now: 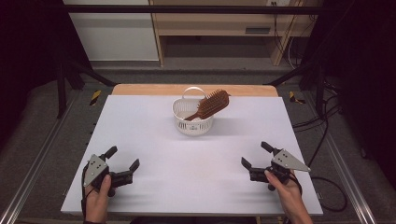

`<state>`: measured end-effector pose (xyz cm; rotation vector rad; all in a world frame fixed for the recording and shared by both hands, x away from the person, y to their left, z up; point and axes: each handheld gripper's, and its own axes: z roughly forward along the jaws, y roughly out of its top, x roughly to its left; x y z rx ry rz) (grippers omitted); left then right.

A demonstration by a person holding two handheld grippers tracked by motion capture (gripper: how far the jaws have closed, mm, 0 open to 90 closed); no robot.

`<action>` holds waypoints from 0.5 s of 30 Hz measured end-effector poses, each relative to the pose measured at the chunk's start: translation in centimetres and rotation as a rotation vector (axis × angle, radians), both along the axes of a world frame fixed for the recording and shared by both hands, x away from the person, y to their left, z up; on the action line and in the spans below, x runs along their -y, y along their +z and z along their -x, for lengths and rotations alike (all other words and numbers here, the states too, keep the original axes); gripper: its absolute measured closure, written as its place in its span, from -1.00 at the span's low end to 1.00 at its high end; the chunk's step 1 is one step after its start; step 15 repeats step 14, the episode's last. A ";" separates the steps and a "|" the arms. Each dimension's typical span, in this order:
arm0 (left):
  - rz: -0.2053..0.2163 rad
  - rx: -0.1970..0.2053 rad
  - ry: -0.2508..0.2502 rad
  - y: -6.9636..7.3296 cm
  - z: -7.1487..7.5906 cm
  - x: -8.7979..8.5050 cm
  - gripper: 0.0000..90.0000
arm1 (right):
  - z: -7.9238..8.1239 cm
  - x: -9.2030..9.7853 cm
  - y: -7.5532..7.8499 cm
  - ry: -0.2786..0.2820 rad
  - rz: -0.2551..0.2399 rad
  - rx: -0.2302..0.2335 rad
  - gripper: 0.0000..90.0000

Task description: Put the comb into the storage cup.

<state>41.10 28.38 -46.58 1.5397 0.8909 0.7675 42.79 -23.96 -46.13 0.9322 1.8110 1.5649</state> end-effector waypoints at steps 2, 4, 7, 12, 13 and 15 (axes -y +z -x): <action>0.001 -0.004 0.003 0.0 0.0 0.0 -0.98 | -0.2 -0.2 -0.1 0.001 -0.005 0.001 -0.94; 0.002 -0.007 0.007 -0.1 0.1 -0.1 -0.98 | -0.3 -0.4 -0.1 -0.001 -0.009 0.001 -0.94; 0.004 -0.013 0.008 -0.2 0.3 0.0 -0.98 | -0.6 -0.6 -0.3 -0.006 -0.021 -0.002 -0.94; 0.001 -0.017 0.011 -0.3 0.5 0.1 -0.98 | -0.8 -1.0 -0.2 -0.006 -0.024 -0.005 -0.93; 0.001 -0.018 0.012 -0.3 0.4 0.1 -0.98 | -0.8 -1.0 -0.2 -0.006 -0.023 -0.004 -0.93; 0.002 -0.018 0.013 -0.3 0.4 0.1 -0.98 | -0.9 -1.0 -0.2 -0.007 -0.020 -0.002 -0.93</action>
